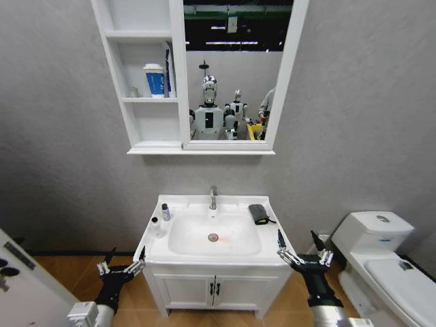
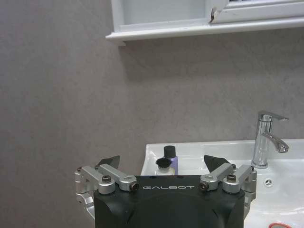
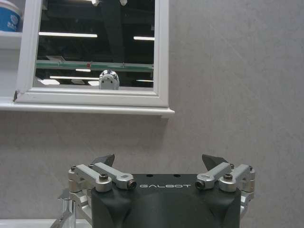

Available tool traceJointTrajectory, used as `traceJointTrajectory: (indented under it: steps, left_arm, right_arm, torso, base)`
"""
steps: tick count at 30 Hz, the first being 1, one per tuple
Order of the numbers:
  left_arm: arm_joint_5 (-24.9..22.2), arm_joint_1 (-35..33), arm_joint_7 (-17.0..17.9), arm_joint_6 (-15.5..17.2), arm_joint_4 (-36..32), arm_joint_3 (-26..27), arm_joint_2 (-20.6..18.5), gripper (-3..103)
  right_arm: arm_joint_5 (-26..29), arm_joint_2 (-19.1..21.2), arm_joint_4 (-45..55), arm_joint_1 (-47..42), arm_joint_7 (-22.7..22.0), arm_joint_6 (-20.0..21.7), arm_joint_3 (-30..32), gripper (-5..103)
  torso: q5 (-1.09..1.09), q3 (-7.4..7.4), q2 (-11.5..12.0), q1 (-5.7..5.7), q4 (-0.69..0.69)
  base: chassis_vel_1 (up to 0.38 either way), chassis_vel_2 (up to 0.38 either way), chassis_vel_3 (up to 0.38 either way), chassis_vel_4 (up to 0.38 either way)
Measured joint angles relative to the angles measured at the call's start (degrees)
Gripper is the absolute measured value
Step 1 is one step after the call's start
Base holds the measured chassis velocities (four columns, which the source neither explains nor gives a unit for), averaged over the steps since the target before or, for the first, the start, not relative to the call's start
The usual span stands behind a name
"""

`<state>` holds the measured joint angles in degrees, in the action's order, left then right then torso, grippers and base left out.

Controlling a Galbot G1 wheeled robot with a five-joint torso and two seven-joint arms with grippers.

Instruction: Move facial cleanser and shampoo from washbasin to cabinet, then wipe washbasin with towel.

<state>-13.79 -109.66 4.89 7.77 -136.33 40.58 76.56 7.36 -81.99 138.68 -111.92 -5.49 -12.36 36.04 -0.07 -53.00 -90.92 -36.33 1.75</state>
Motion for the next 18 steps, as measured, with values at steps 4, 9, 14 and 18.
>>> traceJointTrajectory:
  steps: [4, 9, 14, 18]
  left_arm:
    - [0.1, 0.5, -0.2, -0.3, 1.6, -0.3, -1.7, 97]
    - [-1.2, 1.2, -0.3, -0.3, 4.3, -0.5, -4.1, 97]
    - [-3.2, 4.8, -0.2, 0.2, 9.9, -2.8, -7.8, 97]
    - [-4.8, 8.8, 0.2, 0.7, 13.8, -4.8, -10.0, 97]
  right_arm:
    - [-1.3, 0.0, -0.5, -1.1, 0.5, 0.0, -0.9, 100]
    - [-2.1, -0.1, -2.3, -1.2, 1.1, -0.3, -2.1, 100]
    - [-2.4, 0.2, -5.4, -0.2, 1.0, -0.6, -2.2, 100]
    - [-2.6, -0.3, -6.3, -0.7, 0.8, -0.6, -2.1, 100]
  torso:
    - [0.04, -0.01, 0.0, 0.00, -0.01]
    - [0.02, 0.04, -0.1, 0.16, -0.02]
    - [0.03, 0.04, -0.1, 0.16, -0.03]
    - [0.04, 0.02, 0.0, 0.11, -0.01]
  base:
    - [-0.159, 0.125, 0.050, -0.093]
    - [0.029, -0.007, -0.019, 0.014]
    - [0.065, -0.067, -0.048, 0.049]
    - [0.000, 0.000, 0.000, 0.000]
